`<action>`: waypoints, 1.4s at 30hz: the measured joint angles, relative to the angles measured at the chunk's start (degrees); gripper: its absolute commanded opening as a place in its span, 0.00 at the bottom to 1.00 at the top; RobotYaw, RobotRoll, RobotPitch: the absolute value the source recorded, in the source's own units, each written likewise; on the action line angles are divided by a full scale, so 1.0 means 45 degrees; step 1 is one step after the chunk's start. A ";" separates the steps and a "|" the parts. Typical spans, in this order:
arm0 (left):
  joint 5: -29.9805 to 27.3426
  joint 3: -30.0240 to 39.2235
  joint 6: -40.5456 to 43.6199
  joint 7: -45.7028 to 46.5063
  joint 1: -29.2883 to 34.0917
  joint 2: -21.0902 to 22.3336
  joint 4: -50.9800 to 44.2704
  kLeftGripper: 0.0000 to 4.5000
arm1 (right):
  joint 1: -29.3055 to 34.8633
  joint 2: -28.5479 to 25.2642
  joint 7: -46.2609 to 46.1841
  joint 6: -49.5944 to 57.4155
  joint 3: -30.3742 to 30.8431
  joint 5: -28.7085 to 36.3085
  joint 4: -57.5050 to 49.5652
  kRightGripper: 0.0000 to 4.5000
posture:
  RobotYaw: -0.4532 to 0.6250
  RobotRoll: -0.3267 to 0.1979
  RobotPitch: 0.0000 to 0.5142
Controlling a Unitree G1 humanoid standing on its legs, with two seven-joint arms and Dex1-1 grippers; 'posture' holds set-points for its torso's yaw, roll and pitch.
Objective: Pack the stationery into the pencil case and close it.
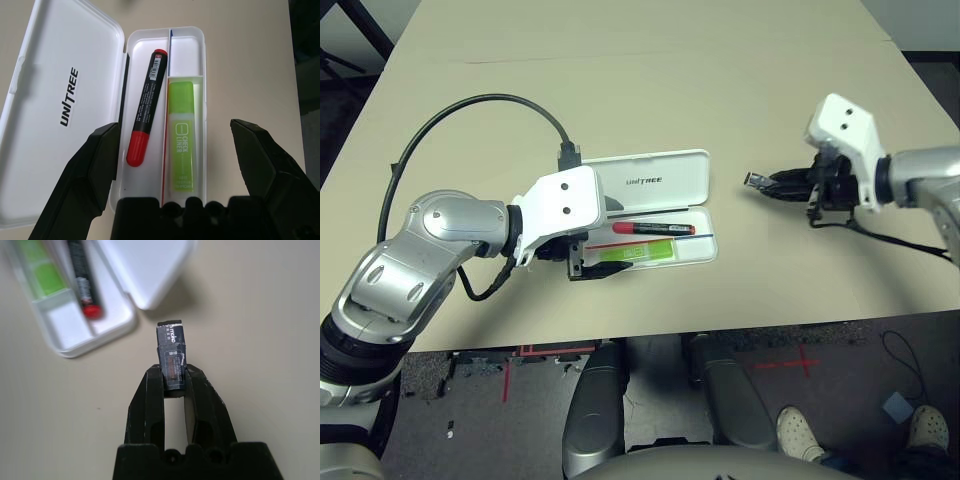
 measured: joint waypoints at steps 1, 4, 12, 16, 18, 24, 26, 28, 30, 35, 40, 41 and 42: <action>0.0002 -0.0004 -0.0001 0.0001 -0.0017 -0.0012 0.0001 1.00 | -0.0122 0.0029 0.0605 -0.0407 0.0078 0.0015 0.0280 0.06 | 0.48 0.62 0.50; 0.0004 -0.0009 -0.0001 0.0013 -0.0049 -0.0034 0.0002 1.00 | -0.0445 0.0204 0.2108 -0.1246 0.0185 0.0098 0.0934 0.06 | 0.49 0.62 0.50; 0.0005 -0.0010 0.0002 0.0165 -0.0065 -0.0059 -0.0002 1.00 | -0.0935 0.1001 0.4015 -0.1629 0.0889 0.0369 0.1317 0.06 | 0.50 0.62 0.50; 0.0003 -0.0010 0.0009 0.0185 -0.0064 -0.0057 -0.0004 1.00 | -0.0936 0.1316 0.4030 -0.1590 0.1259 0.0362 0.1256 0.06 | 0.51 0.62 0.50; 0.0003 -0.0009 0.0011 0.0188 -0.0065 -0.0057 -0.0003 1.00 | -0.0939 0.1513 0.4036 -0.1589 0.1387 0.0250 0.1252 0.06 | 0.51 0.62 0.50; 0.0002 -0.0010 0.0043 0.0269 -0.0064 -0.0057 -0.0017 1.00 | -0.0939 0.2242 0.3877 -0.1633 0.1852 -0.0423 0.1243 0.06 | 0.51 0.62 0.50; 0.0001 -0.0009 0.0054 0.0282 -0.0064 -0.0056 -0.0022 1.00 | -0.0938 0.2428 0.3782 -0.1709 0.1977 -0.0627 0.1244 0.06 | 0.52 0.62 0.50; -0.0001 -0.0008 0.0070 0.0308 -0.0062 -0.0054 -0.0038 1.00 | -0.0937 0.2625 0.3667 -0.1816 0.2130 -0.0855 0.1284 0.06 | 0.52 0.62 0.50; -0.0002 -0.0008 0.0106 0.0366 -0.0058 -0.0054 -0.0062 1.00 | -0.0939 0.2892 0.3441 -0.2022 0.2139 -0.1111 0.1441 0.06 | 0.52 0.62 0.50; -0.0007 -0.0008 0.0159 0.0407 -0.0048 -0.0052 -0.0100 1.00 | -0.0958 0.3309 0.3045 -0.2459 0.2160 -0.1627 0.1884 0.06 | 0.52 0.62 0.50; -0.0010 -0.0008 0.0192 0.0410 -0.0044 -0.0052 -0.0135 1.00 | -0.0957 0.3707 0.2823 -0.2635 0.2193 -0.1962 0.2075 0.06 | 0.53 0.62 0.49; -0.0010 -0.0008 0.0196 0.0411 -0.0041 -0.0052 -0.0137 1.00 | -0.0957 0.3760 0.2822 -0.2635 0.2196 -0.1984 0.2074 0.06 | 0.53 0.62 0.49; -0.0010 -0.0007 0.0202 0.0413 -0.0041 -0.0052 -0.0140 1.00 | -0.0957 0.3796 0.2822 -0.2635 0.2198 -0.1985 0.2074 0.06 | 0.53 0.62 0.49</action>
